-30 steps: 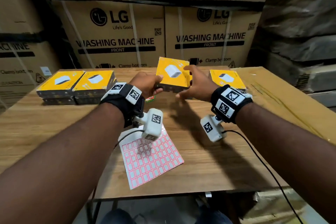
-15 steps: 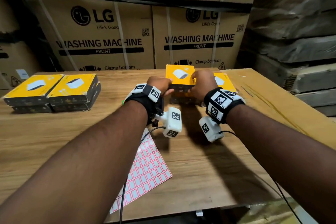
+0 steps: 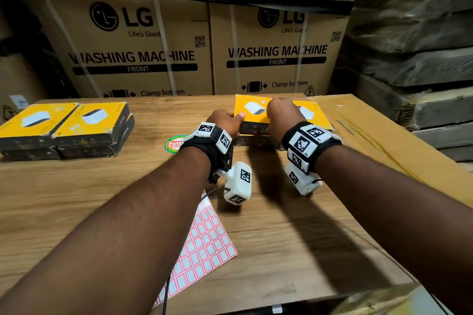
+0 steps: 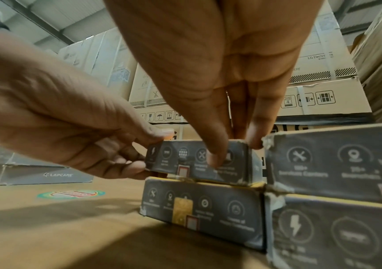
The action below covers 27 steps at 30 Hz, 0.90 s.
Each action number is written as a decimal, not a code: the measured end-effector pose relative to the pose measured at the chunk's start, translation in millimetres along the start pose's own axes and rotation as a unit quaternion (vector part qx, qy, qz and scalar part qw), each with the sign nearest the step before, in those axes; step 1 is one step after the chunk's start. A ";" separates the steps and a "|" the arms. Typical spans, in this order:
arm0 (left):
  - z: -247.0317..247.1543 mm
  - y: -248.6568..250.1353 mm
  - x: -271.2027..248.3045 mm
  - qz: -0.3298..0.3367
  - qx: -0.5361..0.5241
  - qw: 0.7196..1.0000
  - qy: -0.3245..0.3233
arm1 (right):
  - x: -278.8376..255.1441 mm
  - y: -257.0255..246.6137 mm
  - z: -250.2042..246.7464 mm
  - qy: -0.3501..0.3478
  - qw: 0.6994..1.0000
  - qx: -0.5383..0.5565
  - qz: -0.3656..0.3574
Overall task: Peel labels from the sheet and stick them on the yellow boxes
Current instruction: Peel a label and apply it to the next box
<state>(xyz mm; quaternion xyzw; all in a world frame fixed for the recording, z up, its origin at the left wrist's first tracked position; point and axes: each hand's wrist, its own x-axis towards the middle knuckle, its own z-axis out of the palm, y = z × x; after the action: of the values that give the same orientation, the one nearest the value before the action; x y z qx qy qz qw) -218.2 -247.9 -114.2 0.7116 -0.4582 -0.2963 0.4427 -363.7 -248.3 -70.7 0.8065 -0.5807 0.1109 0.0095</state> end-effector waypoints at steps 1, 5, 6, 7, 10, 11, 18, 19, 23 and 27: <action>-0.3 -3.0 0.2 0.010 0.026 1.000 -0.001 | 0.3 -0.1 0.0 0.000 1.000 -0.003 -0.005; -1.7 -5.2 -4.3 0.048 0.100 0.994 -0.007 | 3.6 -0.7 2.9 0.018 0.998 -0.060 -0.005; -2.0 -4.4 -6.2 0.054 0.120 0.991 -0.007 | 5.5 0.2 4.8 0.020 0.997 -0.071 0.001; -1.8 -4.1 -7.5 0.058 0.133 0.989 -0.009 | 7.0 1.1 6.0 0.020 0.997 -0.068 0.007; -1.5 -4.5 -8.6 0.065 0.128 0.989 -0.024 | 11.0 5.7 8.1 0.009 0.999 -0.021 0.026; -1.3 -4.7 -9.4 0.062 0.119 0.991 -0.028 | 11.7 7.4 9.0 0.010 1.000 -0.004 0.027; -3.1 -8.5 -13.2 0.059 0.081 0.994 -0.052 | 10.9 9.7 15.6 0.024 0.999 0.025 0.039; -2.9 -10.0 -13.9 0.059 0.060 0.995 -0.059 | 10.9 9.8 16.4 0.027 0.999 0.024 0.039; -3.3 -17.2 -16.0 0.043 -0.014 0.995 -0.091 | 10.0 9.6 15.6 0.022 0.999 0.028 0.038; -1.0 -18.4 -21.5 0.010 -0.067 0.994 -0.085 | 8.1 12.8 13.3 0.016 0.998 0.031 0.044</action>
<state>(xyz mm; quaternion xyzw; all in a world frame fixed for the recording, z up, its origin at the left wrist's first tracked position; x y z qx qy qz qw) -218.9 -224.4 -130.0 0.6481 -0.4800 -0.3811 0.4520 -371.1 -262.0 -83.6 0.7785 -0.6113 0.1420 -0.0110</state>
